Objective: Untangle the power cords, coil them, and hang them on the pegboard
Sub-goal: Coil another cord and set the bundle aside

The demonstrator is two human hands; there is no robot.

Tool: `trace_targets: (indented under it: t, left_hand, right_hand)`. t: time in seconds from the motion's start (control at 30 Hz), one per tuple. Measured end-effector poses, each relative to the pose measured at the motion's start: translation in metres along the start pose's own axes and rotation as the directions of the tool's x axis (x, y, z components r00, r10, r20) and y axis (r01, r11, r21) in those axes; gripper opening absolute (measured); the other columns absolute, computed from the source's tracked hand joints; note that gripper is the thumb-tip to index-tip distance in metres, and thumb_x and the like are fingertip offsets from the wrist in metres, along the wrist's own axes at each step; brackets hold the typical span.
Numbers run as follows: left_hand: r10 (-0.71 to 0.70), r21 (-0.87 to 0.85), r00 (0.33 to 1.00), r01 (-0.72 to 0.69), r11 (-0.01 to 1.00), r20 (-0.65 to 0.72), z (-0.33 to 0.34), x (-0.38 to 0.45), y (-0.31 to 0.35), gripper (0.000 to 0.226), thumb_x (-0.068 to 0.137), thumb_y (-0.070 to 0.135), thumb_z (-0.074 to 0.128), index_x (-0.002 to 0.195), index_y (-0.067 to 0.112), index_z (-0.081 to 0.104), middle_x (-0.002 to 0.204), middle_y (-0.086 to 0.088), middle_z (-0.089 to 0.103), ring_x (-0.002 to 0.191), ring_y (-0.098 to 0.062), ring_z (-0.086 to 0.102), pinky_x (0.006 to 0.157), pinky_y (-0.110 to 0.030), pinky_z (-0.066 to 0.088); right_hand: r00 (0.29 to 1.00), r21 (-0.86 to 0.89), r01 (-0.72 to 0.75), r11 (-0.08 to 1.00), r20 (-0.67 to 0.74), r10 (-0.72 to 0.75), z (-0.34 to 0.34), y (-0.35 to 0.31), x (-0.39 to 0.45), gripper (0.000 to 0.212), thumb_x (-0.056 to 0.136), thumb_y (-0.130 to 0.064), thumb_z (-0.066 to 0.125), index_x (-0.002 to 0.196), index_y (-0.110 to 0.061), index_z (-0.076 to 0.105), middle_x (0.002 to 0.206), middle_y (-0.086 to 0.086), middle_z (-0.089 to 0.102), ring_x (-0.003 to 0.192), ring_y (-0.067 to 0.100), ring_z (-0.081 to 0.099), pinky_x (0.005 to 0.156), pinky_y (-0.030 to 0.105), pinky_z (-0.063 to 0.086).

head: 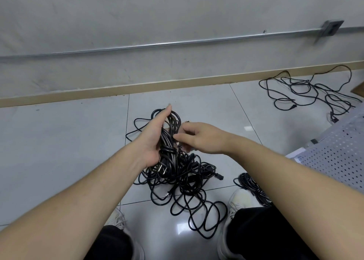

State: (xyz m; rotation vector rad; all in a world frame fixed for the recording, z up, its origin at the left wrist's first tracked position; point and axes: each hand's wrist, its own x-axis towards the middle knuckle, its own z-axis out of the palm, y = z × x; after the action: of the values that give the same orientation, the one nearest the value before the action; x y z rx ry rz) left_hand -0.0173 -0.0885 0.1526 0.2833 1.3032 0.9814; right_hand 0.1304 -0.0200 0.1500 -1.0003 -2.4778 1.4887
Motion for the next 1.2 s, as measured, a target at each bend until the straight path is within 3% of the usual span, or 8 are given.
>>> trace_targets:
  t: [0.13, 0.33, 0.53, 0.67, 0.77, 0.9, 1.07, 1.2]
  left_hand:
    - [-0.046, -0.116, 0.995, 0.035, 0.993, -0.093, -0.005, 0.004, 0.002, 0.062, 0.080, 0.074, 0.066, 0.081, 0.013, 0.062, 0.068, -0.006, 0.062, 0.057, -0.025, 0.062, 0.060, -0.030, 0.054]
    - [0.059, -0.211, 0.987, -0.090, 0.973, -0.148, -0.012, 0.011, 0.007, 0.056, 0.086, 0.070, 0.063, 0.066, 0.018, 0.054, 0.059, 0.001, 0.053, 0.052, -0.017, 0.048, 0.057, -0.030, 0.040]
    - [0.214, -0.061, 0.977, -0.214, 0.975, 0.002, -0.013, 0.011, 0.005, 0.069, 0.088, 0.076, 0.051, 0.086, 0.015, 0.083, 0.113, -0.008, 0.074, 0.114, -0.018, 0.066, 0.102, -0.044, 0.050]
    - [0.221, 0.081, 0.970, -0.229, 0.970, 0.100, 0.005, 0.006, -0.004, 0.062, 0.088, 0.072, 0.051, 0.115, 0.023, 0.079, 0.099, -0.011, 0.076, 0.084, -0.026, 0.069, 0.082, -0.039, 0.053]
    - [0.309, 0.095, 0.951, -0.310, 0.946, 0.019, 0.021, 0.010, -0.003, 0.066, 0.070, 0.070, 0.064, 0.116, 0.024, 0.075, 0.110, 0.002, 0.077, 0.102, -0.021, 0.072, 0.093, -0.038, 0.054]
    - [0.366, 0.113, 0.930, -0.362, 0.925, -0.022, 0.030, 0.016, -0.002, 0.088, 0.057, 0.072, 0.074, 0.123, 0.014, 0.068, 0.118, -0.007, 0.075, 0.091, -0.021, 0.074, 0.075, -0.034, 0.061]
    - [0.353, 0.188, 0.931, -0.365, 0.912, 0.097, 0.040, 0.028, -0.017, 0.040, 0.089, 0.040, 0.075, 0.125, 0.031, 0.062, 0.112, -0.003, 0.077, 0.102, -0.025, 0.075, 0.085, -0.043, 0.059]
    - [0.362, 0.189, 0.929, -0.371, 0.909, 0.080, 0.061, 0.040, -0.026, 0.019, 0.104, 0.016, 0.057, 0.116, 0.022, 0.070, 0.107, -0.005, 0.079, 0.088, -0.012, 0.075, 0.080, -0.035, 0.061]
  right_hand:
    - [0.998, 0.077, -0.033, 0.996, 0.050, 0.029, 0.002, -0.007, -0.005, 0.025, 0.106, -0.029, 0.050, 0.087, -0.014, 0.051, 0.062, 0.001, 0.065, 0.061, -0.001, 0.058, 0.076, 0.027, 0.044]
    - [0.991, 0.223, -0.097, 0.970, 0.116, 0.072, 0.003, -0.009, -0.007, 0.022, 0.106, -0.030, 0.047, 0.089, -0.016, 0.050, 0.064, 0.003, 0.067, 0.067, 0.018, 0.060, 0.086, 0.051, 0.051]
    - [0.977, 0.255, -0.159, 0.954, 0.183, 0.114, 0.013, -0.003, -0.008, 0.028, 0.109, -0.028, 0.038, 0.130, -0.032, 0.054, 0.095, -0.007, 0.071, 0.102, 0.018, 0.071, 0.092, 0.039, 0.050]
    - [0.988, 0.391, -0.147, 0.908, 0.106, 0.115, 0.014, 0.000, -0.008, 0.031, 0.094, 0.001, 0.044, 0.115, -0.012, 0.064, 0.097, 0.002, 0.063, 0.090, 0.015, 0.060, 0.086, 0.035, 0.054]
    - [0.992, 0.407, -0.121, 0.905, 0.012, 0.128, 0.011, 0.002, -0.010, 0.024, 0.081, -0.017, 0.047, 0.101, -0.008, 0.056, 0.094, 0.006, 0.053, 0.087, 0.018, 0.052, 0.081, 0.034, 0.051]
    - [0.992, 0.343, -0.116, 0.932, -0.012, 0.128, 0.003, 0.009, -0.015, 0.024, 0.094, -0.034, 0.062, 0.110, -0.016, 0.061, 0.092, -0.007, 0.064, 0.083, 0.009, 0.061, 0.088, 0.039, 0.057]
    - [0.988, 0.413, -0.104, 0.905, -0.064, 0.143, -0.024, 0.030, -0.025, 0.021, 0.098, -0.020, 0.065, 0.117, -0.025, 0.057, 0.080, -0.009, 0.068, 0.075, 0.007, 0.064, 0.075, 0.030, 0.056]
    - [0.928, 0.513, -0.135, 0.847, -0.235, 0.290, -0.051, 0.056, -0.028, 0.050, 0.088, -0.029, 0.078, 0.128, -0.014, 0.051, 0.084, -0.005, 0.073, 0.073, 0.009, 0.067, 0.072, 0.032, 0.057]
